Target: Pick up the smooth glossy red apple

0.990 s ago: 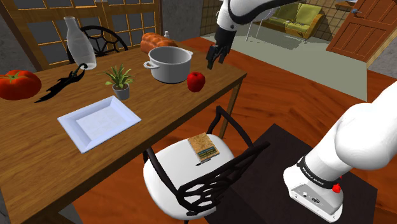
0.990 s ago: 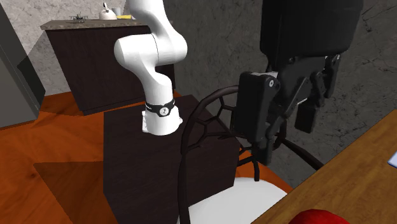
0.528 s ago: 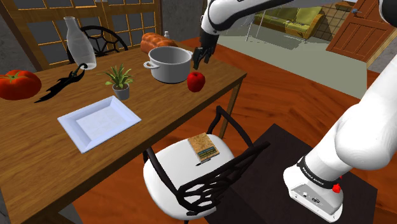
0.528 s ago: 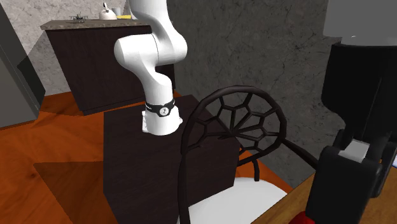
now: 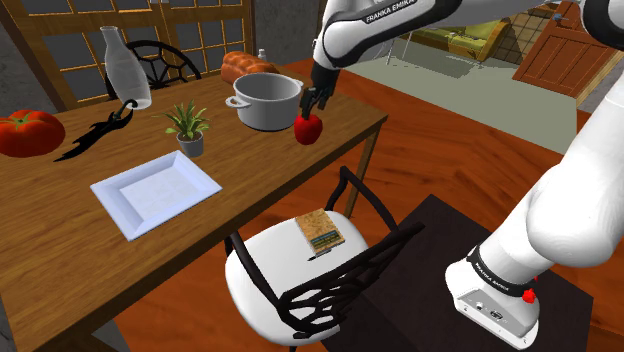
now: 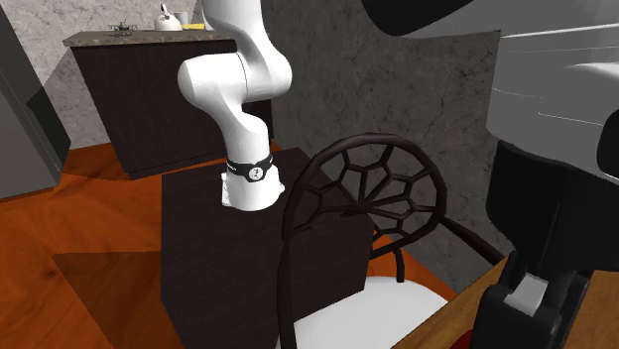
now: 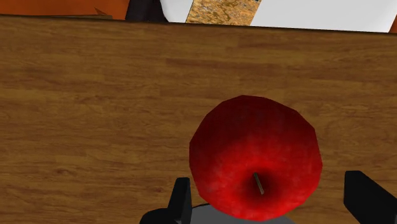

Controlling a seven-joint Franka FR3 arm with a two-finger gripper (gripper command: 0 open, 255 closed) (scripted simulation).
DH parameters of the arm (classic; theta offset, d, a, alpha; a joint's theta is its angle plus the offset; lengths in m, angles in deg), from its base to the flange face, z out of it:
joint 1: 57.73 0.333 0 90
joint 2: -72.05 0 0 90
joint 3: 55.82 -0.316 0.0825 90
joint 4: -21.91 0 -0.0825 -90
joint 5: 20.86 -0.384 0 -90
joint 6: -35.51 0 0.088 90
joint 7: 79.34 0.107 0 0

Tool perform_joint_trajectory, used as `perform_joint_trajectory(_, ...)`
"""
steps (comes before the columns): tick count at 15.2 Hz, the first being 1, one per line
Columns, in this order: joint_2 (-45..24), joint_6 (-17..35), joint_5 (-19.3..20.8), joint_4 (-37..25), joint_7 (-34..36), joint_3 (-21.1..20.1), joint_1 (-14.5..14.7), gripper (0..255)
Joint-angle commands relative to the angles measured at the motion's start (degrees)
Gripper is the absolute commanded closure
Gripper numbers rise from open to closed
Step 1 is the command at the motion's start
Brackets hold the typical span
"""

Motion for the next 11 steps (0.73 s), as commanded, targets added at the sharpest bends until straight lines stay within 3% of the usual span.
perform_joint_trajectory(1,-0.1,0.3,0.0,0.1,0.0,0.0,0.0,255)
perform_joint_trajectory(11,0.2,-0.5,0.0,-0.3,0.0,0.0,0.0,255)
